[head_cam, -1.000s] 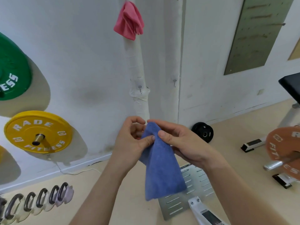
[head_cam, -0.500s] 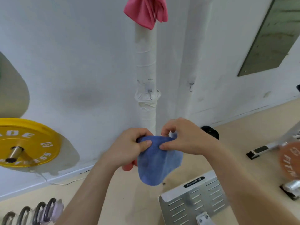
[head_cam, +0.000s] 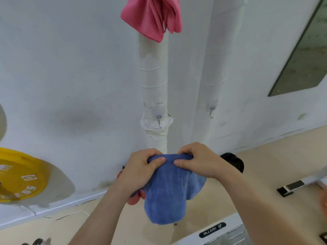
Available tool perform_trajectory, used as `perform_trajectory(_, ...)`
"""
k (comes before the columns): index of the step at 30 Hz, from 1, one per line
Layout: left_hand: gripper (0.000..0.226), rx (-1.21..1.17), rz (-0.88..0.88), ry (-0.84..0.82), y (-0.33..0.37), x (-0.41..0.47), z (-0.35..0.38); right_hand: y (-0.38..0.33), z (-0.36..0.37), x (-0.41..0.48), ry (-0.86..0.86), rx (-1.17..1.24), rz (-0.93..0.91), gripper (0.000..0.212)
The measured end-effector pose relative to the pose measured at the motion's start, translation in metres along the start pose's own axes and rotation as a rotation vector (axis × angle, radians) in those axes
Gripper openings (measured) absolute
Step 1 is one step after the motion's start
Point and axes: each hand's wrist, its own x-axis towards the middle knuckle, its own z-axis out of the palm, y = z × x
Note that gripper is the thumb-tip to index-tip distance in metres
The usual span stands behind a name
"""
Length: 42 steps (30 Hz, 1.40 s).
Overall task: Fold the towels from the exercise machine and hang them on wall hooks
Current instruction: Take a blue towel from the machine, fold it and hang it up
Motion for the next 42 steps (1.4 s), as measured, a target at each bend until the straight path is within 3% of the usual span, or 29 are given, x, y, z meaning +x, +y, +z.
perform_trajectory(9,0.016,0.003,-0.083,0.125,-0.04,0.106,0.008,0.053,-0.02,0.117,-0.037,0.099,0.042,0.01)
perform_trajectory(20,0.008,0.019,-0.166,0.305,-0.126,0.249,0.009,0.096,0.01,0.282,0.126,0.018,0.218,0.01)
perform_trajectory(24,0.017,0.065,-0.159,0.326,-0.155,0.264,0.025,0.116,0.031,0.3,0.213,0.03,0.299,0.014)
perform_trajectory(31,0.013,0.219,-0.031,0.361,-0.174,0.262,0.051,0.135,0.064,0.293,0.408,0.369,0.543,0.032)
perform_trajectory(34,0.009,0.356,-0.033,0.473,-0.174,0.262,0.055,0.13,0.065,0.291,0.448,0.273,0.541,0.025)
perform_trajectory(38,0.013,0.148,-0.096,0.365,-0.169,0.251,0.06,0.118,0.072,0.285,0.448,0.199,0.443,0.007)
perform_trajectory(42,0.017,-0.273,-0.358,0.347,-0.159,0.245,0.067,0.109,0.083,0.276,0.322,0.29,0.478,0.018)
